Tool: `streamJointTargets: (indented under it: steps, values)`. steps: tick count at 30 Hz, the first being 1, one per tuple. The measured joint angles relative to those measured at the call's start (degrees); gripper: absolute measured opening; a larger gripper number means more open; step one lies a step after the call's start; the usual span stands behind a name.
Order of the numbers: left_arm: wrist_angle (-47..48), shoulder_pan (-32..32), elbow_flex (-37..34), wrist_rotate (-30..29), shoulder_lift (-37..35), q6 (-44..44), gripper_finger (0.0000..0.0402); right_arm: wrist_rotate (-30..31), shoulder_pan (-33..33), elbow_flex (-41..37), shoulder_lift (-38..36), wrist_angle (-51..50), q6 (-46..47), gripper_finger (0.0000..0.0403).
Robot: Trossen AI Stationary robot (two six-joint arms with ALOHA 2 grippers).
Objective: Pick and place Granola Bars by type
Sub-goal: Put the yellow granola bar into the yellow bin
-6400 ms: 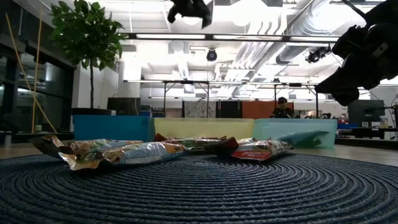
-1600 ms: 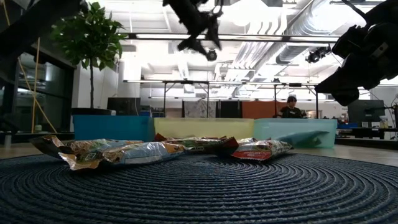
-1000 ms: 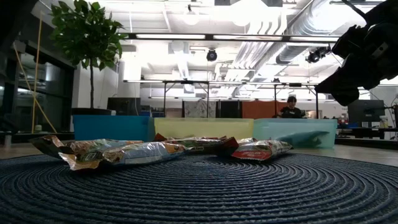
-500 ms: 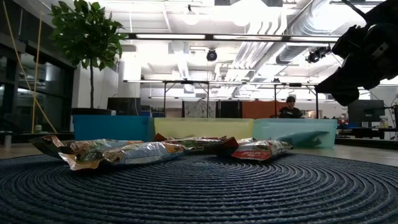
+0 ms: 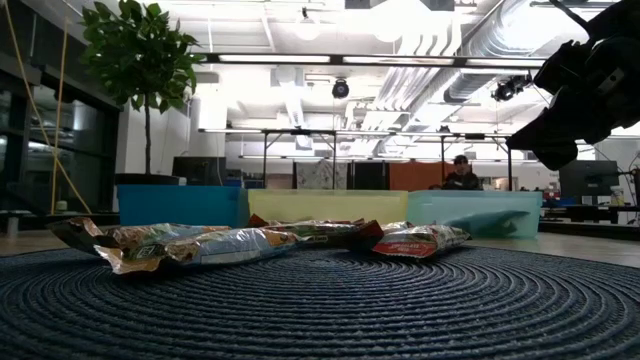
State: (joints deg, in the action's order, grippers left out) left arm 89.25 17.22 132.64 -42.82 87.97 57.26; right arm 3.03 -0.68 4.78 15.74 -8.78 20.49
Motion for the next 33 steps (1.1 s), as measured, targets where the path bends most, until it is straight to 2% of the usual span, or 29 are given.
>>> streamJointTargets:
  steps: [2,6,14,19,24,30,33]
  values:
    - [0.40,2.39,-0.97,-2.82,0.60,5.74,0.0231,0.00,0.02,0.00,0.00,0.00,0.00,0.0000]
    - [-0.37,4.74,-5.51,-2.06,1.35,9.55,0.0231,0.00,0.00,0.00,0.00,0.00,0.00,0.0000]
    - [1.05,4.58,-21.53,7.54,1.85,22.51,0.0231,0.00,0.00,0.00,-0.02,0.00,0.00,0.0000]
    - [0.70,4.54,-28.31,15.52,1.44,28.17,0.0231,0.00,0.01,0.00,-0.01,0.00,0.00,0.0000]
    - [0.72,4.54,-30.56,20.69,1.46,30.04,0.0231,0.00,0.02,0.00,-0.02,0.00,0.00,0.0000]
    - [-0.72,4.54,-30.53,22.19,1.40,29.67,0.0231,0.00,0.01,0.00,-0.01,0.00,0.00,0.0000]
    - [-2.77,4.54,-30.53,24.77,1.40,27.46,0.0231,0.00,0.02,0.00,-0.02,0.00,0.00,0.0000]
